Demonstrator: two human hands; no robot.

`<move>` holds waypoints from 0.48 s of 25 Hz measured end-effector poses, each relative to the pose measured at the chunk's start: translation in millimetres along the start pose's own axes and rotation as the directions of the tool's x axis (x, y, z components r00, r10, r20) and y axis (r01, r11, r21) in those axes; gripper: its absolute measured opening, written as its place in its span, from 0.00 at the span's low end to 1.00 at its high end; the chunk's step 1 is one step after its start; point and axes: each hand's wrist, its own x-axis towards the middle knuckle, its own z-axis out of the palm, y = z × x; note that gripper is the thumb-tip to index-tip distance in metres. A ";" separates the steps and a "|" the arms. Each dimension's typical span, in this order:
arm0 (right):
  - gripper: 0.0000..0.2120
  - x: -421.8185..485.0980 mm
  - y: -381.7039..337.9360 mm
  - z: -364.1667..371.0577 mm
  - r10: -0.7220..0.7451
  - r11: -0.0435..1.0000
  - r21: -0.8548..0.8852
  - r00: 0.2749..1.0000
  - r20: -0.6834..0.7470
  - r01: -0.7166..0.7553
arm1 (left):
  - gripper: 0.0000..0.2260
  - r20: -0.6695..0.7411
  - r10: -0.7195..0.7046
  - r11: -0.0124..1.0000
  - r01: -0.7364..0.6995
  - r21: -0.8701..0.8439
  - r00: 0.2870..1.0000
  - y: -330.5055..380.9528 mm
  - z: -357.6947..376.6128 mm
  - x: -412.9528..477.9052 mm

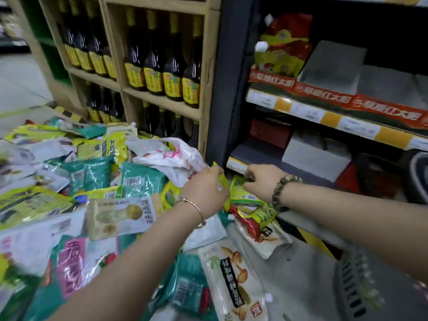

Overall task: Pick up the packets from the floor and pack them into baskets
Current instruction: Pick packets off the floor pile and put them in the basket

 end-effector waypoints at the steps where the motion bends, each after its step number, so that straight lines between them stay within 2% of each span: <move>1: 0.14 0.3 -5.5 13.3 0.027 1.000 0.007 0.997 0.079 -0.027 | 0.21 0.019 -0.017 1.000 0.018 -0.020 1.000 -9.3 12.3 -4.7; 4: 0.13 3.8 -5.1 70.7 0.131 0.991 -0.022 0.950 0.283 -0.130 | 0.20 0.125 -0.063 0.997 0.067 -0.033 0.990 -34.7 45.7 -22.3; 8: 0.17 5.3 23.5 159.7 0.337 0.930 -0.034 0.813 0.474 -0.366 | 0.21 0.309 -0.101 0.995 0.098 0.026 0.946 -68.5 80.2 -46.1; 10: 0.10 -1.2 27.1 194.2 0.397 0.882 -0.012 0.730 0.557 -0.471 | 0.21 0.377 -0.143 0.990 0.134 0.049 0.915 -87.1 93.8 -59.4; 11: 0.18 -3.3 30.6 212.1 0.418 0.849 0.020 0.694 0.586 -0.528 | 0.21 0.408 -0.169 0.986 0.156 0.063 0.897 -94.8 100.1 -66.3; 12: 0.32 -5.3 32.6 228.4 0.433 0.812 0.067 0.675 0.597 -0.580 | 0.21 0.433 -0.187 0.982 0.171 0.075 0.882 -102.1 106.6 -72.8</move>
